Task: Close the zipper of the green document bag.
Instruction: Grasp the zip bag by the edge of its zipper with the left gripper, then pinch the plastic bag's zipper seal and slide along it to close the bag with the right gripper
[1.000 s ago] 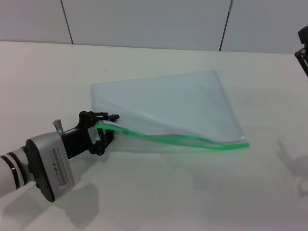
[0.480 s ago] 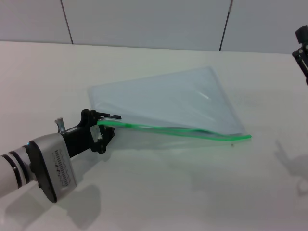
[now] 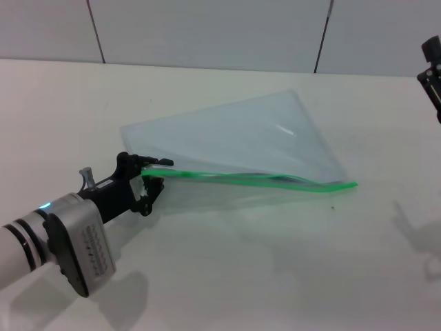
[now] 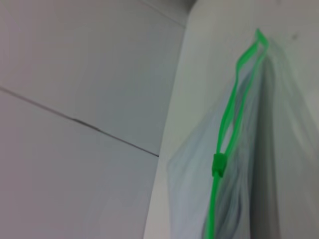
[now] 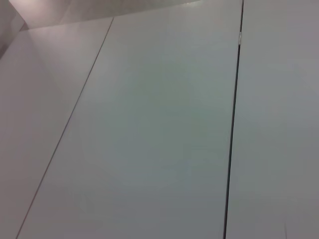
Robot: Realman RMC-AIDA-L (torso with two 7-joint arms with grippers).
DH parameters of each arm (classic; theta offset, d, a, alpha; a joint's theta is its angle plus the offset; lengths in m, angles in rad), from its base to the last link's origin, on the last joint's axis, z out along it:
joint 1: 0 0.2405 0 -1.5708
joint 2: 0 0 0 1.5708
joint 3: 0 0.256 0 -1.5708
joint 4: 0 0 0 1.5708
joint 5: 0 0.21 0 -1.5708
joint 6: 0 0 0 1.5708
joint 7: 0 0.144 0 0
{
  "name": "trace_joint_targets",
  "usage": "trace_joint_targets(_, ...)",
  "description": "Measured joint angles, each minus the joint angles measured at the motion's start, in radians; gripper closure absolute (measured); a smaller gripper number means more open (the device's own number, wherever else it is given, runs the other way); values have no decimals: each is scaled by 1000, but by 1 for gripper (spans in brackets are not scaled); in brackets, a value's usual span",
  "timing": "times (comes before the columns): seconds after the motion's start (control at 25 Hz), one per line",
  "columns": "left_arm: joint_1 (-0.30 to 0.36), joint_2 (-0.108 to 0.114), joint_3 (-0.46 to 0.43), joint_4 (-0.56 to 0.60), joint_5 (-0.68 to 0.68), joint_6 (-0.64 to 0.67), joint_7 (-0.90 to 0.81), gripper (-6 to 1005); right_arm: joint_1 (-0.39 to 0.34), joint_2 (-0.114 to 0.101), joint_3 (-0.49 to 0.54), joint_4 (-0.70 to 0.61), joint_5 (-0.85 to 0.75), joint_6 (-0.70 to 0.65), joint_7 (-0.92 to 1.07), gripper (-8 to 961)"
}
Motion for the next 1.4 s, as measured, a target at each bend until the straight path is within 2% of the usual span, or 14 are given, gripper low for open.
trace_joint_targets(0.32, 6, -1, -3, 11, -3, 18, -15, 938, 0, 0, -4, 0, 0, 2, 0, 106)
trace_joint_targets(0.48, 6, 1, -2, 11, -9, 30, -43, 940, 15, -1, -49, -9, -8, 25, 0, 107)
trace_joint_targets(0.6, 5, 3, 4, 11, -5, 44, -83, 941, 49, -4, -97, -19, -39, 82, 0, 108)
trace_joint_targets(0.84, 0, 5, 9, 11, -2, 47, -103, 942, 164, -5, -196, -64, -265, 265, -1, 109)
trace_joint_targets(1.12, -1, 6, 10, 11, 7, 47, -103, 943, 266, 2, -208, -63, -514, 435, -6, 110)
trace_joint_targets(1.24, -4, 5, 10, 11, 14, 48, -102, 943, 292, 4, -205, -54, -559, 487, -10, 111)
trace_joint_targets(1.4, -5, 4, 11, 19, 35, 49, -99, 943, 324, 6, -198, -31, -569, 567, -13, 185)
